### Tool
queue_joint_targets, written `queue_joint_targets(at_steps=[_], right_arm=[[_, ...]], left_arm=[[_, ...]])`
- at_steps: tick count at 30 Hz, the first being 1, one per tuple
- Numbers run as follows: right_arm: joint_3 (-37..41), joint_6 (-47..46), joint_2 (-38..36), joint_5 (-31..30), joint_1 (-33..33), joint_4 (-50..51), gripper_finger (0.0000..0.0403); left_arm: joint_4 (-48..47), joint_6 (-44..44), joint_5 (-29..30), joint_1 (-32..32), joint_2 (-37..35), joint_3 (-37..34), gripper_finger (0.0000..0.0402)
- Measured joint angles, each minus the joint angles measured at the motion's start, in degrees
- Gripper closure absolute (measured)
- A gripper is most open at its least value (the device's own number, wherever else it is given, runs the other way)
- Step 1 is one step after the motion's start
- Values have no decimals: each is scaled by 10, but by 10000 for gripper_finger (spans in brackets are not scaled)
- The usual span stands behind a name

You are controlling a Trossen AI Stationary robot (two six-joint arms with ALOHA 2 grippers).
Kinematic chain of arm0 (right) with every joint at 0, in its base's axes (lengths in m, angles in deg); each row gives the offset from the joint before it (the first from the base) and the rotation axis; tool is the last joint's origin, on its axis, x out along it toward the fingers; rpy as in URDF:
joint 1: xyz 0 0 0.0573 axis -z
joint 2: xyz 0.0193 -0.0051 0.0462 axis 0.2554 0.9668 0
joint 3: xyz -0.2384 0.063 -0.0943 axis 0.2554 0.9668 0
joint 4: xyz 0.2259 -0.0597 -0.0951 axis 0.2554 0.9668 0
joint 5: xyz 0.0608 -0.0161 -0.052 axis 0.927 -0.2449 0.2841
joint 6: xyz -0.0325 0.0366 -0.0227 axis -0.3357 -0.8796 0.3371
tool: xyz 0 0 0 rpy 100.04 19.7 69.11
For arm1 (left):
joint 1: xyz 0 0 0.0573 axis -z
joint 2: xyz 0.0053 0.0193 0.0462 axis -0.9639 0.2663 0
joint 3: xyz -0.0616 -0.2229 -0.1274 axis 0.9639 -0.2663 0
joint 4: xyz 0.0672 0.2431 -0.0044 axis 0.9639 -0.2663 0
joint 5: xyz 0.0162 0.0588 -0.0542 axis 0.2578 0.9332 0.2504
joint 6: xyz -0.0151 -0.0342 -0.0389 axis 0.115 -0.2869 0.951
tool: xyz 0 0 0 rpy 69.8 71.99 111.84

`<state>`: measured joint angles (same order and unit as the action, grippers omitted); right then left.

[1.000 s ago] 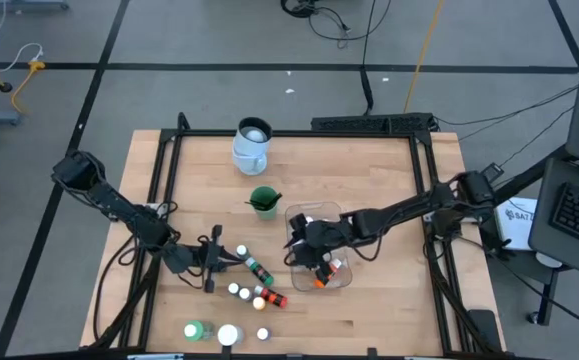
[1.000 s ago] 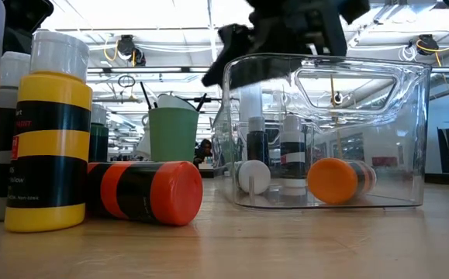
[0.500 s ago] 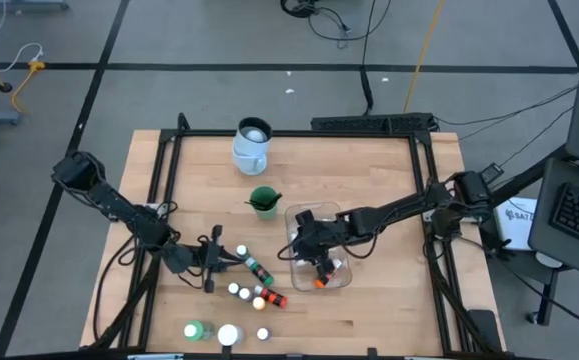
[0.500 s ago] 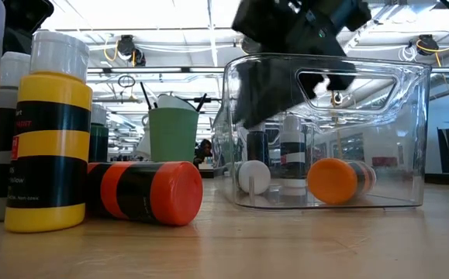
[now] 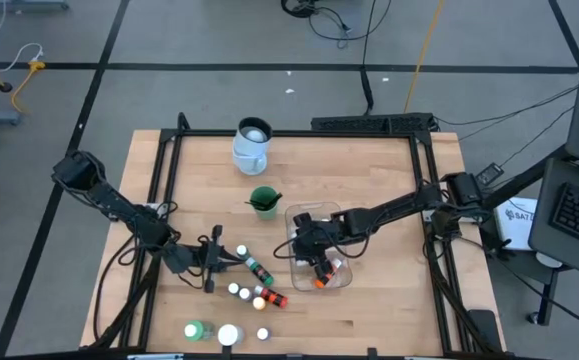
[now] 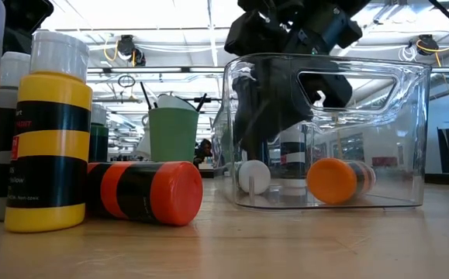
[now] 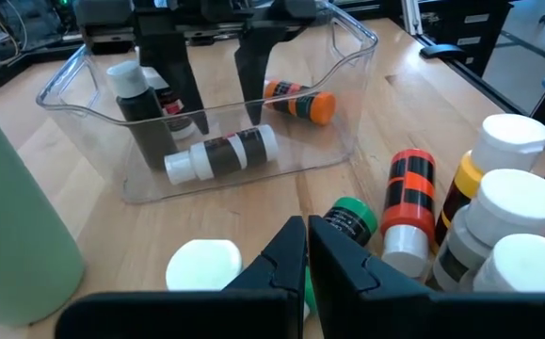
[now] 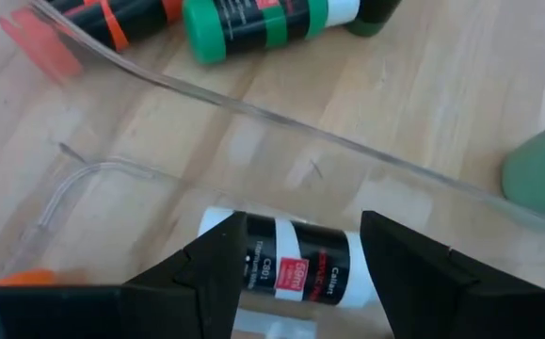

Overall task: Pick & Place Paint Supplies
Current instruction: Put the small blue paint bottle into the transparent bin

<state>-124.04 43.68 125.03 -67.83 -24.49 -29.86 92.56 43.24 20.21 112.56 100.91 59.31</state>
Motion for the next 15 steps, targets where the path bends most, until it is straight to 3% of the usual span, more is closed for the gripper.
queue_joint_targets(at_steps=[15], right_arm=[[-2,0,24,10,9,6,202]], left_arm=[[0,0,-2,0,0,0,380]])
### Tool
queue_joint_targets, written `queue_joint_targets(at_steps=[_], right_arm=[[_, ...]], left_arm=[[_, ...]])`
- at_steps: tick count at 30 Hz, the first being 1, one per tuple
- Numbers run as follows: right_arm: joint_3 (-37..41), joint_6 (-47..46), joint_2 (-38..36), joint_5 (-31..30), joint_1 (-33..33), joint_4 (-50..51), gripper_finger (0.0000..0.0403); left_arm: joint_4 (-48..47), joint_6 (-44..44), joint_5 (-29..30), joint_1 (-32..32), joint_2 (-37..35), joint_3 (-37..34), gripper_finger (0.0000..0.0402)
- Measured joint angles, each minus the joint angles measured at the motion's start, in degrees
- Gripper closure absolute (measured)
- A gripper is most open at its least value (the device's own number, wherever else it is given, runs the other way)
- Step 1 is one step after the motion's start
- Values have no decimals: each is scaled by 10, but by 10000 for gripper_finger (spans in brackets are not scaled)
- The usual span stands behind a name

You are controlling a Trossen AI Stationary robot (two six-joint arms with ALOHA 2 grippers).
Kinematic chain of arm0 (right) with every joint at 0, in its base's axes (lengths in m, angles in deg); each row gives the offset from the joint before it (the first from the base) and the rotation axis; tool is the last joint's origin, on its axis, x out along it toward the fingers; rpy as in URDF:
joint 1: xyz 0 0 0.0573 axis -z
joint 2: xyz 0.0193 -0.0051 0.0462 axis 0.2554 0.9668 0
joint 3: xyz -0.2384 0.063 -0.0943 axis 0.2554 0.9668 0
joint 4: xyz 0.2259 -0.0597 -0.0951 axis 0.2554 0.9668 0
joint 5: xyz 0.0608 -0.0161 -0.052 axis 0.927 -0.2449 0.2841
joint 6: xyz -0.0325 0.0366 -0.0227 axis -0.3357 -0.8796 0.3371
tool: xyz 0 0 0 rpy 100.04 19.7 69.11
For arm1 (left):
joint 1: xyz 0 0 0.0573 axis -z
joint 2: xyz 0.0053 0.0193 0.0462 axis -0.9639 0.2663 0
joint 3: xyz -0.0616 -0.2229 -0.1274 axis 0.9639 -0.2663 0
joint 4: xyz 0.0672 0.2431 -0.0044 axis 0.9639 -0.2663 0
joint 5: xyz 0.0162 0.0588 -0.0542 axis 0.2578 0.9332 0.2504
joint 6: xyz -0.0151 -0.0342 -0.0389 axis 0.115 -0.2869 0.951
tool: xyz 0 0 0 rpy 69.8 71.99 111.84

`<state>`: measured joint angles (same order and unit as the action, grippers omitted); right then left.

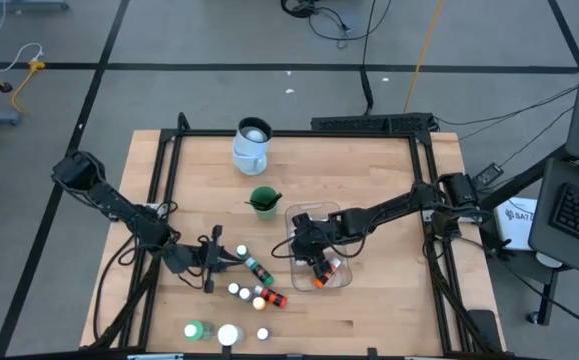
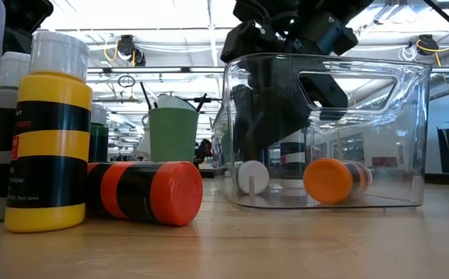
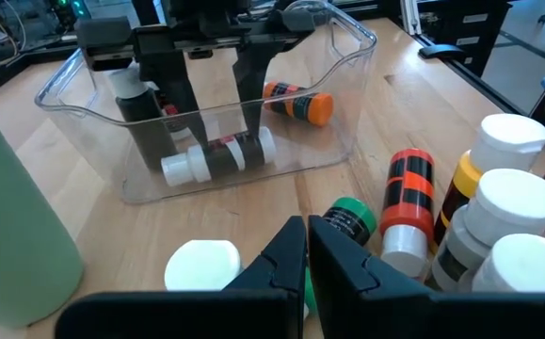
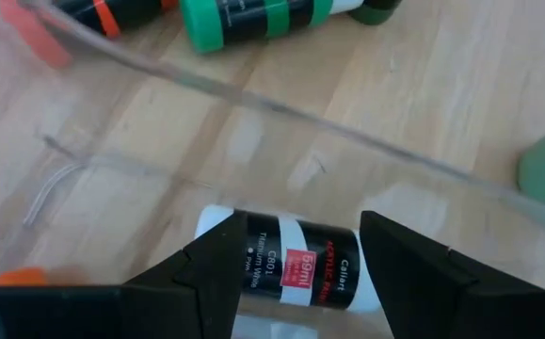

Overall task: Pick & Place Paint Supplies
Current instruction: Put the small blue paint bottle into the transparent bin

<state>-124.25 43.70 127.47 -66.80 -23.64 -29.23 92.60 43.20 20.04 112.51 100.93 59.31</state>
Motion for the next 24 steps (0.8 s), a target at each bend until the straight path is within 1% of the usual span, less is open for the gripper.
queue_joint_targets(at_steps=[9,15,18,24], right_arm=[[2,-36,-28,2,-7,93,202],[4,-27,-72,3,-32,95,202],[3,15,-88,-8,-44,93,202],[3,165,-86,-10,-55,122,202]], left_arm=[[0,0,0,0,0,0,380],[1,0,0,0,0,0,380],[1,-2,1,0,0,0,380],[1,-2,1,0,0,0,380]])
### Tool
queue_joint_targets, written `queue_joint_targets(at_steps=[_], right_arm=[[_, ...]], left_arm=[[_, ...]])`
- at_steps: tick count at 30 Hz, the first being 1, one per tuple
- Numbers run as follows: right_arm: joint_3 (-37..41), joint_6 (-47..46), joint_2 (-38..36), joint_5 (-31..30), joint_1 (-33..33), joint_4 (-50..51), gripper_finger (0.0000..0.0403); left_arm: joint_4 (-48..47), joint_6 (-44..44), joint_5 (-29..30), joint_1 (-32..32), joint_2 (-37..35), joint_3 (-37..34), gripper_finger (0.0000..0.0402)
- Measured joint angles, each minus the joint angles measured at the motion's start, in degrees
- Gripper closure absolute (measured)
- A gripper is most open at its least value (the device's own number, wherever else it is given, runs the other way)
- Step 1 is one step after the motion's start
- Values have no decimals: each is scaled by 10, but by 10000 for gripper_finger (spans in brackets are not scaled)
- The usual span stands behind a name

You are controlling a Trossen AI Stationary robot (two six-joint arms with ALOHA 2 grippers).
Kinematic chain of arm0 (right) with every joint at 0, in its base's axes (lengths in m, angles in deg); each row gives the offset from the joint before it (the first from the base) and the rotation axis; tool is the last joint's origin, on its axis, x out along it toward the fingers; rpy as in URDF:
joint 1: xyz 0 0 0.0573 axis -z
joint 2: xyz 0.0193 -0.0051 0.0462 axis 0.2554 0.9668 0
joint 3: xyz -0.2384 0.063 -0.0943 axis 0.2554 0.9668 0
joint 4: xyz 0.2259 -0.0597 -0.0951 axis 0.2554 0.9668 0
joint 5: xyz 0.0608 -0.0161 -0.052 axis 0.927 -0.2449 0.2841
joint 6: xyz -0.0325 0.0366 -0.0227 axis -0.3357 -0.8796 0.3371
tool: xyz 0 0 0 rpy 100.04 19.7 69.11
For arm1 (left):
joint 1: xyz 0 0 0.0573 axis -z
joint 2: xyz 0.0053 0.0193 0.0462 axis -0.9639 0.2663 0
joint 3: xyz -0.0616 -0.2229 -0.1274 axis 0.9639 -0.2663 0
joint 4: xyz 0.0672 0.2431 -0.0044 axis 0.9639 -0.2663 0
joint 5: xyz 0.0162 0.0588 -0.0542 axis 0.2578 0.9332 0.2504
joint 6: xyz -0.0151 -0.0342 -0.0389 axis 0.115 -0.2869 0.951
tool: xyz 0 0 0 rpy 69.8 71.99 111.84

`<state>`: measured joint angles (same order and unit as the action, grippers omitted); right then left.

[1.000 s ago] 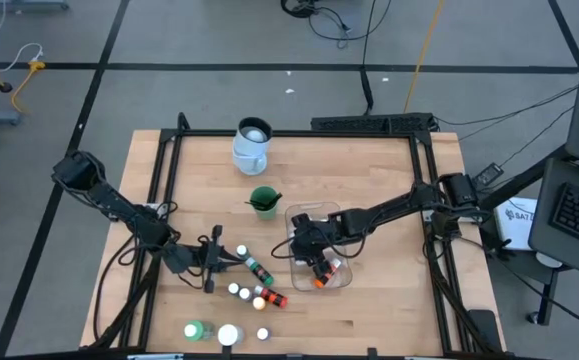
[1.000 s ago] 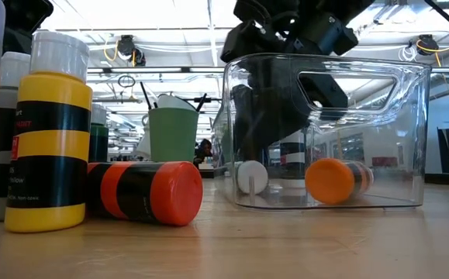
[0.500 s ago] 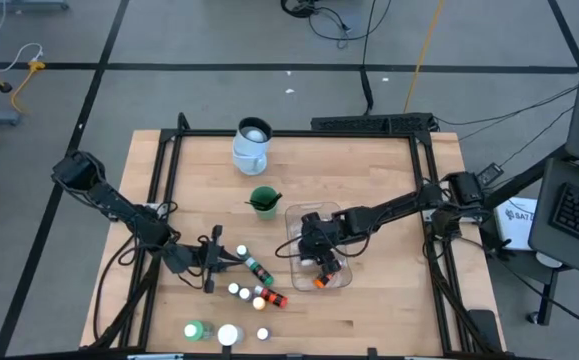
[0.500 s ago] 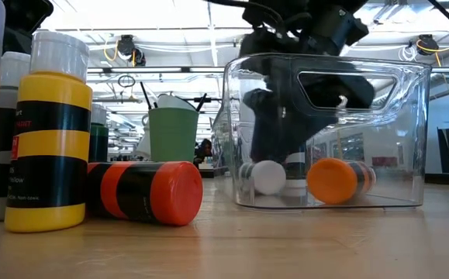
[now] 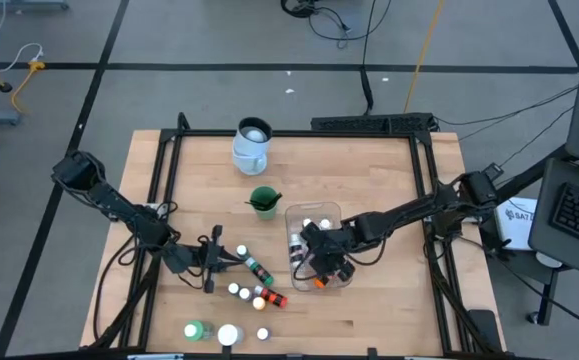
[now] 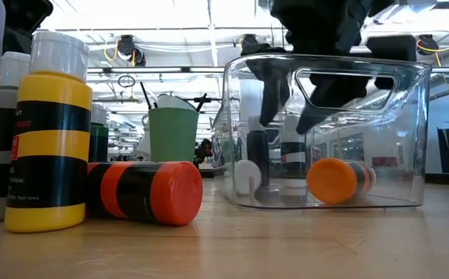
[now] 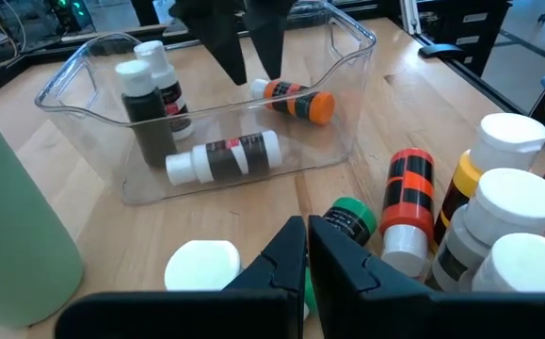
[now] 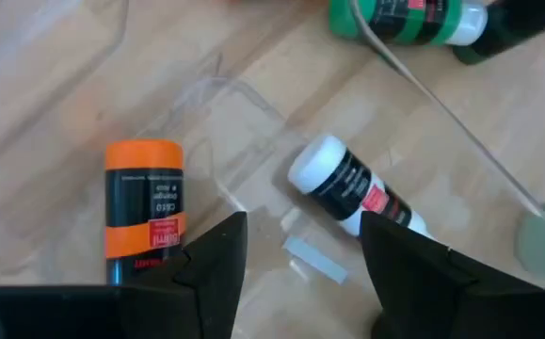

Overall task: Pick & Place Paint Supplies
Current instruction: Put the small blue paint bottle into the transparent bin

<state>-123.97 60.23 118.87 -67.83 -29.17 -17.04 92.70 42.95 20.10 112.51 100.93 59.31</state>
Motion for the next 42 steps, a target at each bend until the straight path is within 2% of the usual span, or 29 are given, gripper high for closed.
queue_joint_targets(at_steps=[8,18,23,27,36,42], right_arm=[[-1,-19,11,-1,5,-40,202],[0,-20,10,2,-26,-69,202],[0,-12,15,77,-25,-54,202],[0,-5,28,92,-13,-55,209],[0,14,44,83,8,-75,231],[-2,12,3,7,-11,-108,243]], left_arm=[[-1,0,0,0,0,0,380],[-2,3,0,0,0,0,380],[-1,2,0,0,0,0,380],[-1,2,0,0,0,0,380],[-1,0,1,0,0,0,380],[-2,1,1,0,0,0,380]])
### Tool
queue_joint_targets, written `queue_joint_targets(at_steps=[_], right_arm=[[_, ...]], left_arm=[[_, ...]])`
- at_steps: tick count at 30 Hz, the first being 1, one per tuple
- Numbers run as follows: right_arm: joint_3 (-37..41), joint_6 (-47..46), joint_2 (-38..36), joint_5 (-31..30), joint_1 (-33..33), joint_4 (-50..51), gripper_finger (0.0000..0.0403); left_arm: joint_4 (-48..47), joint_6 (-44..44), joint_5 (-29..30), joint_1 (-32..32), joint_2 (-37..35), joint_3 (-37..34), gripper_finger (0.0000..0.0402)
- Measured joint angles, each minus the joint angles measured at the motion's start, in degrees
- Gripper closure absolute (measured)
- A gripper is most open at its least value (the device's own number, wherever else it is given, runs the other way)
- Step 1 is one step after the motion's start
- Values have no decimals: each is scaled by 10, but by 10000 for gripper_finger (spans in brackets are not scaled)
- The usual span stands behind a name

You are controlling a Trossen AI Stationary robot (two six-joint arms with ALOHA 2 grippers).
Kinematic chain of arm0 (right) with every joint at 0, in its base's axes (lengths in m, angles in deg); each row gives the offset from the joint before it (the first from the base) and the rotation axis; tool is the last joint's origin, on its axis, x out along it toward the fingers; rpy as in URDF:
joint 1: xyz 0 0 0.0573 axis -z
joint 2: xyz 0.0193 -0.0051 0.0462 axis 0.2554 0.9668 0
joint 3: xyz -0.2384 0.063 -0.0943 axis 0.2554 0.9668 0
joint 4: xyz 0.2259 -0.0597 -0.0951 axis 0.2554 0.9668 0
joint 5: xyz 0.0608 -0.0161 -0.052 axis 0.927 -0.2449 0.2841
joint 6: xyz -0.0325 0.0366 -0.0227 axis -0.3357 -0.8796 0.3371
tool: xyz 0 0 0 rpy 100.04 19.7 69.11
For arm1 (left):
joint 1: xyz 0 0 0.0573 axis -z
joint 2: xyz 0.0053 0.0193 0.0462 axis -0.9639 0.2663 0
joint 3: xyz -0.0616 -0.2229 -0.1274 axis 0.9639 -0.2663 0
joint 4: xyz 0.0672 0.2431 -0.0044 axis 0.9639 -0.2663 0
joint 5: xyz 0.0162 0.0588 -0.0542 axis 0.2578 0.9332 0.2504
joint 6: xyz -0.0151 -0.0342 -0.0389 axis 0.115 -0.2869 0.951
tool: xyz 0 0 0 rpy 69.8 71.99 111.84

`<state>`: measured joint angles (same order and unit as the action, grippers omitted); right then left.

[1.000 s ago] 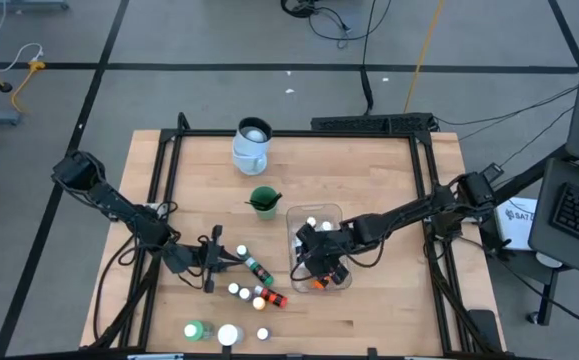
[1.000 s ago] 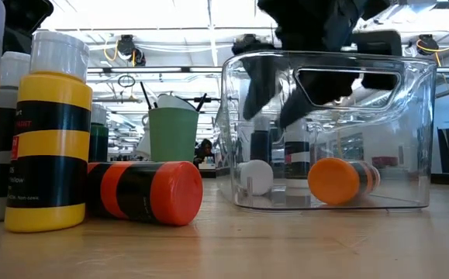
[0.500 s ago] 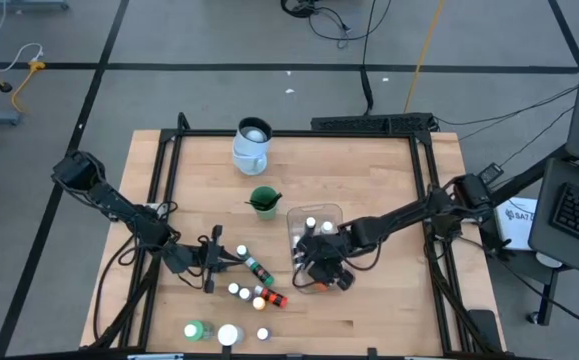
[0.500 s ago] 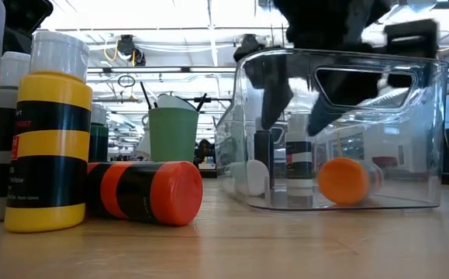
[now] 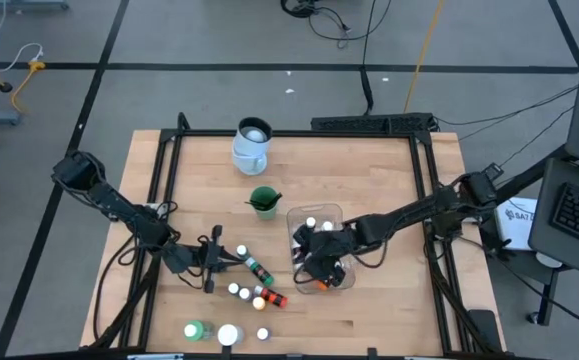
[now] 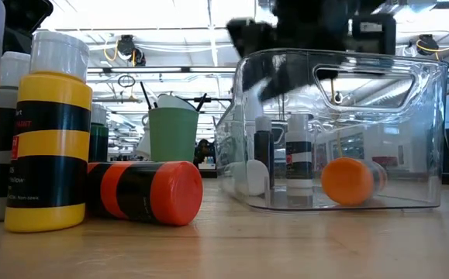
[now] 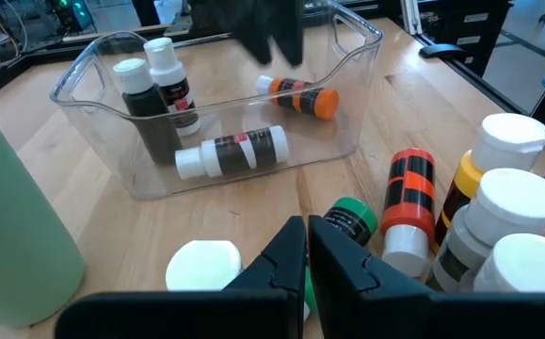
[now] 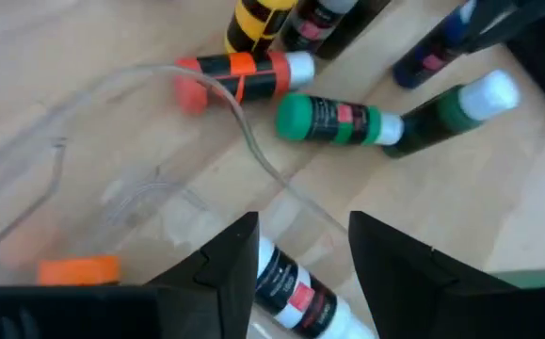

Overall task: Pick & Place Paint Supplies
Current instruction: Put the small blue paint bottle into the transparent bin

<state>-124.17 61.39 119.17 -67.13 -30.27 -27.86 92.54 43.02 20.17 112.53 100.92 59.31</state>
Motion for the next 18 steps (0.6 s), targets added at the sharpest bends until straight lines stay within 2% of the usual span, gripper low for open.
queue_joint_targets(at_steps=[4,12,15,18], right_arm=[[2,-34,-43,-37,-20,6,254],[15,-120,-166,-37,-55,14,297],[62,-135,-233,-38,-60,-25,334],[147,-157,-316,-37,-60,-103,378]], left_arm=[[1,0,0,0,0,0,380],[9,-4,4,0,0,0,380],[9,-4,4,0,0,0,380],[9,-4,4,0,0,0,380]])
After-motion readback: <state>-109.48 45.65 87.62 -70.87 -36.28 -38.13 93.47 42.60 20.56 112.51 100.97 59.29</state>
